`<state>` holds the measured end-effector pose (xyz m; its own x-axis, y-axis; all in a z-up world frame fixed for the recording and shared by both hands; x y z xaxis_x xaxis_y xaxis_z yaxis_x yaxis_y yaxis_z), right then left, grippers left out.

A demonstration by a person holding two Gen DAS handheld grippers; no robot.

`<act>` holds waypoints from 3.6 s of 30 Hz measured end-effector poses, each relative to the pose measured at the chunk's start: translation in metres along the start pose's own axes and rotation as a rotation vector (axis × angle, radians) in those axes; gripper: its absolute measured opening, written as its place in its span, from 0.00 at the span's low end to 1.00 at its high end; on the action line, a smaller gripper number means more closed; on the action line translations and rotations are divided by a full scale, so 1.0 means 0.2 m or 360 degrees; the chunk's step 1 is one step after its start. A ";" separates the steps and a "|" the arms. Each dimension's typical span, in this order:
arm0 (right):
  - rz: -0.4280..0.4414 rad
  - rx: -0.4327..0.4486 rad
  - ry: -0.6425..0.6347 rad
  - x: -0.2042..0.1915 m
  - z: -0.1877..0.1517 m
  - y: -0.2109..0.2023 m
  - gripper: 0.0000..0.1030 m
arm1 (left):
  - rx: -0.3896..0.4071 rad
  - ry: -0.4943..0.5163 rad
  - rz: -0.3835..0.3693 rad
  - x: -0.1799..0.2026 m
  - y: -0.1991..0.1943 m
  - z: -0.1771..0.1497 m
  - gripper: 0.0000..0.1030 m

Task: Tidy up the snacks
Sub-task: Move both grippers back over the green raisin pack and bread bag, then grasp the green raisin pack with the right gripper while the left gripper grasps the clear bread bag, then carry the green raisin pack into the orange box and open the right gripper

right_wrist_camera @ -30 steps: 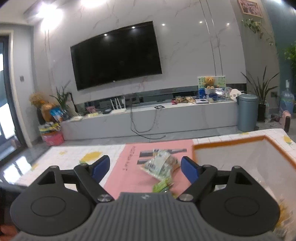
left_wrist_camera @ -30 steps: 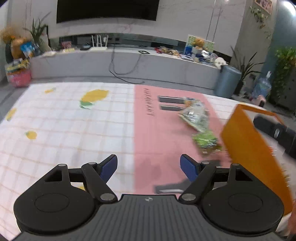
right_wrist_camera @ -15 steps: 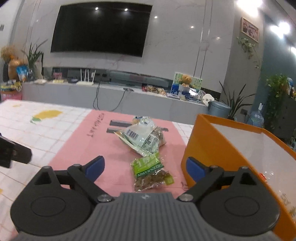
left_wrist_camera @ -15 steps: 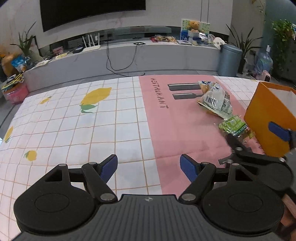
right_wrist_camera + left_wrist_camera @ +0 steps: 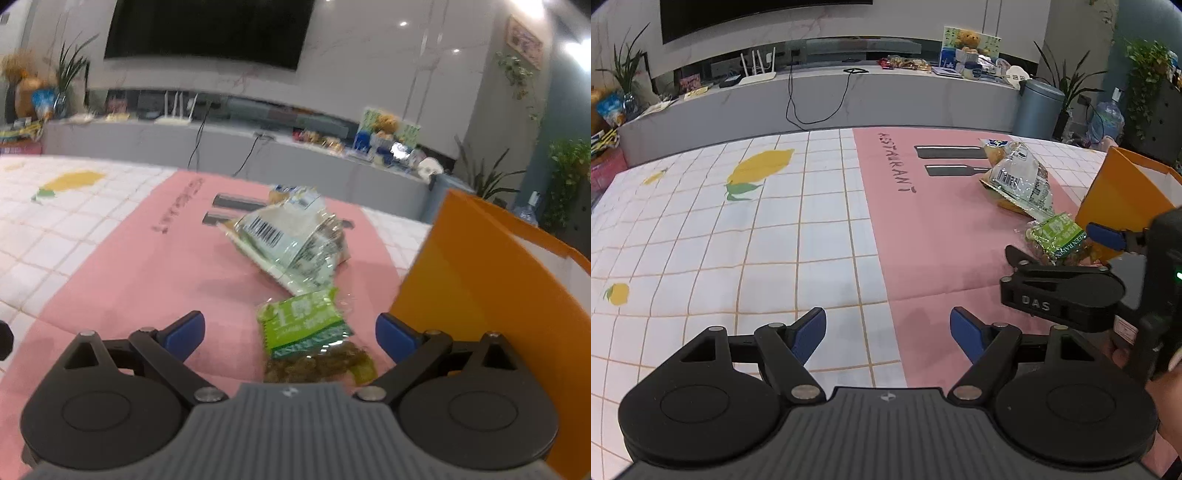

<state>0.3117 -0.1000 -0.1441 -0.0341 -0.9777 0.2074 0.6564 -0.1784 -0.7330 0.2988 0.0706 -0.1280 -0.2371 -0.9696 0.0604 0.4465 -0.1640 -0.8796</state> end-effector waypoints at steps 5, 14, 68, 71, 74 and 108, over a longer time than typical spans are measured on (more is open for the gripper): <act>0.0017 -0.0026 -0.0028 -0.02 0.03 0.05 0.91 | -0.0015 -0.0043 -0.0006 -0.01 0.01 -0.01 0.87; 0.0244 -0.0074 0.0166 0.06 0.03 0.10 0.61 | 0.0006 -0.0197 -0.0080 -0.06 -0.01 -0.01 0.87; 0.0151 -0.0022 0.0012 -0.05 0.03 0.04 0.45 | -0.0067 -0.0060 -0.0433 0.27 0.26 0.65 0.46; 0.0180 -0.0029 -0.0015 -0.02 0.04 0.03 0.44 | -0.0063 -0.0082 -0.0392 0.20 0.17 0.60 0.46; 0.0224 -0.0079 -0.0007 0.00 0.02 0.00 0.42 | -0.0062 -0.0159 -0.0416 0.18 0.10 0.57 0.46; 0.0157 0.0264 0.0494 1.08 0.04 -0.97 0.42 | 0.0290 -0.0104 -0.0797 0.74 -0.76 0.24 0.46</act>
<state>0.1826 -0.2761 0.0483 -0.1748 -0.9810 -0.0840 0.7804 -0.0860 -0.6193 0.2377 -0.0573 0.0371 -0.4078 -0.7731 0.4859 0.4367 -0.6324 -0.6398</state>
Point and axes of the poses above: each gripper's, at about its wrist camera, not at the fingertips, and y roughly the way its jaws point, x to its right, z to its top, the point moved 9 cm from there along y, roughly the way its jaws point, and after that the axes turned 13 degrees about -x, right-handed, at the moved point
